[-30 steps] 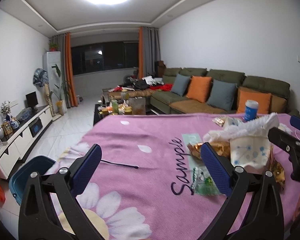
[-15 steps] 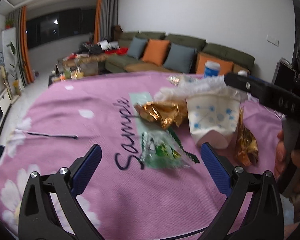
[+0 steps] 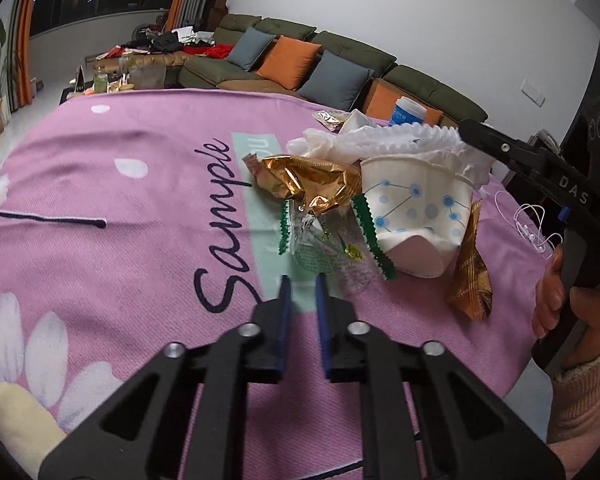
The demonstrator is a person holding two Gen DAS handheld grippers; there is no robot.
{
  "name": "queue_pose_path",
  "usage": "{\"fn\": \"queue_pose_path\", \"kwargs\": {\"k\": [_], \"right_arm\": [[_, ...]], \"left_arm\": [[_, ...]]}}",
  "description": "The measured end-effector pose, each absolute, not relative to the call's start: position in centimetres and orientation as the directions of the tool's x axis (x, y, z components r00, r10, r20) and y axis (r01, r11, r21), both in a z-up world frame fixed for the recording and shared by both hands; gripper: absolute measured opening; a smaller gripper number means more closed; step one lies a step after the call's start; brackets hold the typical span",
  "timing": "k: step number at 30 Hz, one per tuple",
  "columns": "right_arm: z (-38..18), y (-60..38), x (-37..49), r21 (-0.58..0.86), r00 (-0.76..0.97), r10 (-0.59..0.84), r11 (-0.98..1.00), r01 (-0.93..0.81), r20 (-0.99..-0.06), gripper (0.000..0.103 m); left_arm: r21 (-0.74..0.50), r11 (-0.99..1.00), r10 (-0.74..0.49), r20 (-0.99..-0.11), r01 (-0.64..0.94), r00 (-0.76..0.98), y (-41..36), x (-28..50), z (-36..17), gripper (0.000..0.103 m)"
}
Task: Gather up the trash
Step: 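Close the left gripper on the green-and-clear snack wrapper and lift it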
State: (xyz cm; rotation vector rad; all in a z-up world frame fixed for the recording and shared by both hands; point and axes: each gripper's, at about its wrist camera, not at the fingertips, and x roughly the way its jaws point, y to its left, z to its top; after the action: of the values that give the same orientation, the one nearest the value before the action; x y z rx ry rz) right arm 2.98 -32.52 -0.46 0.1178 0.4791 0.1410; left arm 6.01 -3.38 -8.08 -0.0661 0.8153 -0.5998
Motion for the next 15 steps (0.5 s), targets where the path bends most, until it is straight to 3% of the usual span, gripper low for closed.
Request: {"fn": "queue_pose_path", "kwargs": {"k": [3, 5, 9, 10, 11, 12, 13, 15], "right_arm": [[0.1, -32.5, 2.6, 0.138, 0.884, 0.169, 0.983, -0.12, -0.436, 0.022], [0.3, -32.6, 2.4, 0.139, 0.884, 0.178, 0.982, -0.13, -0.433, 0.013], [0.0, -33.2, 2.0, 0.149, 0.886, 0.158, 0.984, -0.102, -0.437, 0.016], [-0.2, -33.4, 1.9, 0.159, 0.883, 0.159, 0.982, -0.097, -0.441, 0.03], [-0.4, -33.4, 1.8, 0.16, 0.881, 0.16, 0.982, -0.097, -0.445, 0.038], [-0.6, -33.3, 1.7, 0.158, 0.876, 0.161, 0.983, -0.098, -0.455, 0.038], [-0.8, -33.3, 1.7, 0.158, 0.873, 0.163, 0.982, -0.1, -0.46, 0.037], [-1.3, -33.2, 1.8, 0.168, 0.861, 0.18, 0.979, -0.111, -0.476, 0.025]], "left_arm": [[-0.289, 0.832, -0.532, -0.659, 0.473, 0.532, -3.0, 5.8, -7.8, 0.005], [-0.289, 0.833, -0.532, -0.654, 0.472, 0.538, -2.7, 5.7, -7.5, 0.005], [-0.276, 0.838, -0.523, -0.655, 0.472, 0.546, -2.6, 5.9, -7.4, 0.006], [-0.269, 0.841, -0.517, -0.654, 0.468, 0.553, -2.6, 5.8, -7.4, 0.017], [-0.267, 0.842, -0.516, -0.653, 0.469, 0.555, -2.6, 5.9, -7.3, 0.025], [-0.268, 0.841, -0.517, -0.651, 0.469, 0.555, -2.6, 5.9, -7.2, 0.039], [-0.271, 0.838, -0.523, -0.647, 0.473, 0.555, -2.7, 5.9, -7.0, 0.043], [-0.278, 0.831, -0.532, -0.65, 0.481, 0.543, -2.9, 6.2, -6.9, 0.042]]}}
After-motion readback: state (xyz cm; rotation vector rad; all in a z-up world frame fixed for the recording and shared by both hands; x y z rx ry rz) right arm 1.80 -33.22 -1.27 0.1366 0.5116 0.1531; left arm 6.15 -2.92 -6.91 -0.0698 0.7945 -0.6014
